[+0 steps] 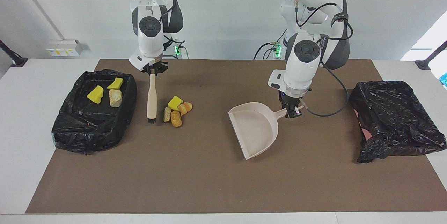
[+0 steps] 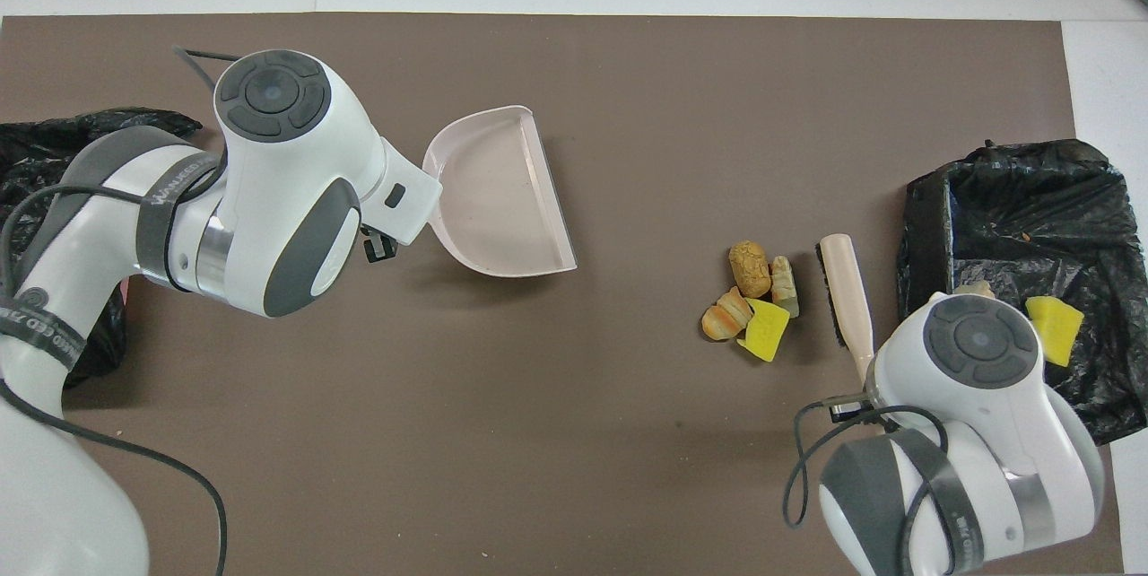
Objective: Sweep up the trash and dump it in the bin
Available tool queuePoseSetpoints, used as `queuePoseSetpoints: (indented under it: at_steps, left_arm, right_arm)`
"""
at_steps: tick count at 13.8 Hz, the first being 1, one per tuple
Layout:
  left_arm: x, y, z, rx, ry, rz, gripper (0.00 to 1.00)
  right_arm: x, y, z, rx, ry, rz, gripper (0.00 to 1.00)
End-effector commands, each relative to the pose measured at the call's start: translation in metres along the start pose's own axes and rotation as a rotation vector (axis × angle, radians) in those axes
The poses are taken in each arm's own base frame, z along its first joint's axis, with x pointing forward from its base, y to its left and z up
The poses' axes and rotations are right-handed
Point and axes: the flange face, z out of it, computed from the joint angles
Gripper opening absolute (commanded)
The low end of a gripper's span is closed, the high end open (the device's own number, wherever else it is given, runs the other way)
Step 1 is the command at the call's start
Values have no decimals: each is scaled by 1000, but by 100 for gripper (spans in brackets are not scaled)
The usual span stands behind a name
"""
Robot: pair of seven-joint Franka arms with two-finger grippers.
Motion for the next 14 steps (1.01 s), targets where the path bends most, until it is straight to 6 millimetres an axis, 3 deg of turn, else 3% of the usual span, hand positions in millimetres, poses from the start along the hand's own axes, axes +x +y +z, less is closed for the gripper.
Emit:
queuePoseSetpoints:
  at_steps: [1, 2, 4, 6, 9, 12, 14]
  left_arm:
    - [2, 11, 6, 25, -14, 60, 0]
    - [15, 26, 14, 14, -23, 89, 0]
    - [22, 49, 28, 13, -20, 114, 0]
    - [43, 84, 36, 22, -30, 138, 0]
    - [51, 95, 41, 71, -8, 173, 0]
    - [67, 131, 53, 67, -8, 235, 0]
    - [66, 136, 58, 78, 6, 242, 0]
  right_arm:
    - [-7, -13, 25, 49, 3, 52, 0]
    - [-9, -22, 25, 61, 2, 50, 0]
    - [-10, -32, 26, 64, -4, 53, 0]
    - [-13, -61, 34, 115, -36, 39, 0]
    - [-17, -90, 36, 198, -71, 55, 0]
    - [-20, -115, 27, 273, -52, 39, 0]
    - [-23, -134, 20, 347, -54, 37, 0]
